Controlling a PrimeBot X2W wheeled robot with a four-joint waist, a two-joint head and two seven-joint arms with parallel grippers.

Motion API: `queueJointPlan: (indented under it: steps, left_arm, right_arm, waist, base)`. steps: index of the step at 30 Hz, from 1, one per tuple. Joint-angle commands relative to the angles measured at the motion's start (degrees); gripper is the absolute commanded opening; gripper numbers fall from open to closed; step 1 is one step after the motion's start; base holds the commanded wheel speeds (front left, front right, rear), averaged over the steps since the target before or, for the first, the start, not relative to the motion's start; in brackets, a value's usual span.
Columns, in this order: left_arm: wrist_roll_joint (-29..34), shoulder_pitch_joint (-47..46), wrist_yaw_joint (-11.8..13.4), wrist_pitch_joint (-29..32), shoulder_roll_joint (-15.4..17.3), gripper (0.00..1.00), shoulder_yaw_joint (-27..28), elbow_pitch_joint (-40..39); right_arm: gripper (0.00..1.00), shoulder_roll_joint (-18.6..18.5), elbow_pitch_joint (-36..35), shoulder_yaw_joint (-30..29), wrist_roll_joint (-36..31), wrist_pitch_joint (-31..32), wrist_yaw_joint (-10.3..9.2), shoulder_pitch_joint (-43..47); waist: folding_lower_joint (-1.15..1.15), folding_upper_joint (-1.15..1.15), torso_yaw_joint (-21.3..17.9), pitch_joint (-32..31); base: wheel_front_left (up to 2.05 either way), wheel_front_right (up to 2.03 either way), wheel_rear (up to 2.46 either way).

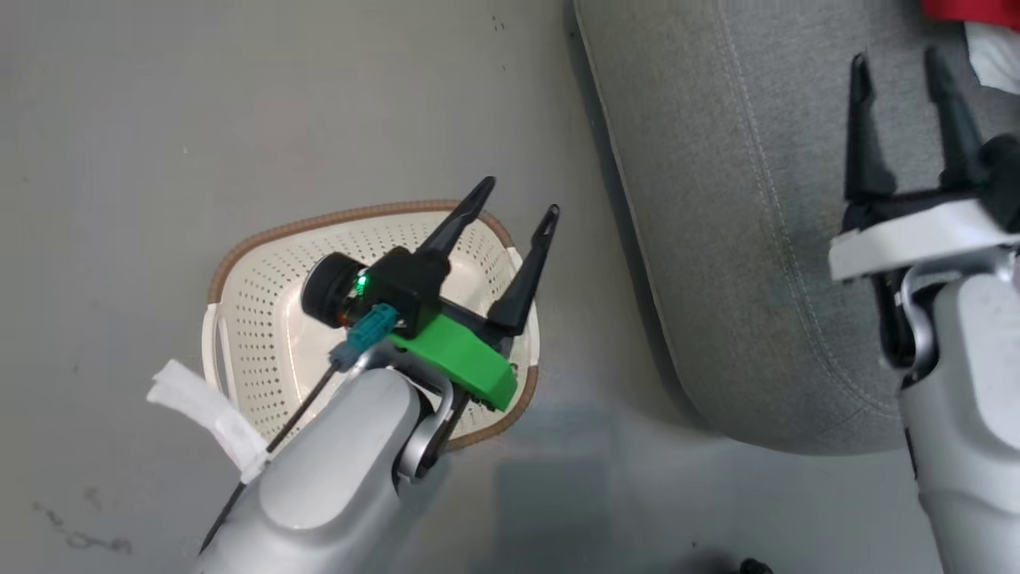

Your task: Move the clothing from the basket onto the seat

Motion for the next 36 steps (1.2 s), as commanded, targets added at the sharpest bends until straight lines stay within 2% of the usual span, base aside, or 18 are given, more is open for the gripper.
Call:
queueJointPlan:
  steps: [1, 5, 13, 17, 23, 27, 30, 36]
  left_arm:
    - [0.74, 1.85, 0.52, -0.34, -0.47, 1.0, 2.65, -0.41]
    - [1.54, 9.13, 1.08, -0.31, -2.25, 1.0, 12.51, -1.04]
    - [6.01, 23.45, -2.5, -0.33, -5.23, 1.0, 31.68, -2.26]
    - [10.87, 29.57, -4.35, -0.3, -5.46, 1.0, 37.59, -6.63]
    - [15.41, 37.81, -5.81, -0.28, -5.53, 1.0, 40.46, -15.87]
    - [19.7, 41.8, -7.11, -0.28, -5.53, 1.0, 38.26, -18.73]
    - [21.45, 43.44, -6.55, -0.28, -5.47, 1.0, 37.29, -19.85]
    - [19.76, 45.06, -4.9, -0.28, -5.47, 1.0, 36.56, -19.89]
  right_arm:
    - [1.0, 0.23, -0.63, 1.47, -0.04, -0.17, -0.05, 2.43]
    - [1.0, 0.71, -1.67, 6.23, -0.79, -0.17, -0.06, 7.61]
    - [1.0, 3.21, -4.82, 7.1, -2.11, -0.17, -0.06, 18.38]
    - [1.0, 4.57, -7.53, 5.66, -3.66, -0.17, -0.06, 23.76]
    - [1.0, 6.45, -13.33, 3.15, -5.8, -0.17, -0.06, 30.83]
    - [1.0, 7.56, -16.93, 1.37, -6.3, -0.16, -0.05, 34.97]
    - [1.0, 7.98, -16.68, 2.11, -6.98, -0.16, -0.05, 36.9]
    - [1.0, 8.18, -15.35, 3.47, -6.18, -0.17, -0.06, 38.77]
  waist:
    - [0.0, 0.0, 1.8, -7.12]
    - [0.0, 0.0, 4.1, -11.54]
    - [0.0, 0.0, 8.61, -21.45]
    - [0.0, 0.0, 9.75, -25.2]
    - [0.0, 0.0, 9.59, -29.08]
    - [0.0, 0.0, 9.41, -30.22]
    - [0.0, 0.0, 9.0, -30.66]
    - [0.0, 0.0, 8.44, -31.51]
  base:
    - [0.0, 0.0, 0.0]
    - [0.0, 0.0, 0.0]
    - [0.0, 0.0, 0.0]
    - [0.0, 0.0, 0.0]
    - [0.0, 0.0, 0.0]
    - [0.0, 0.0, 0.0]
    - [0.0, 0.0, 0.0]
    - [0.0, 0.0, 0.0]
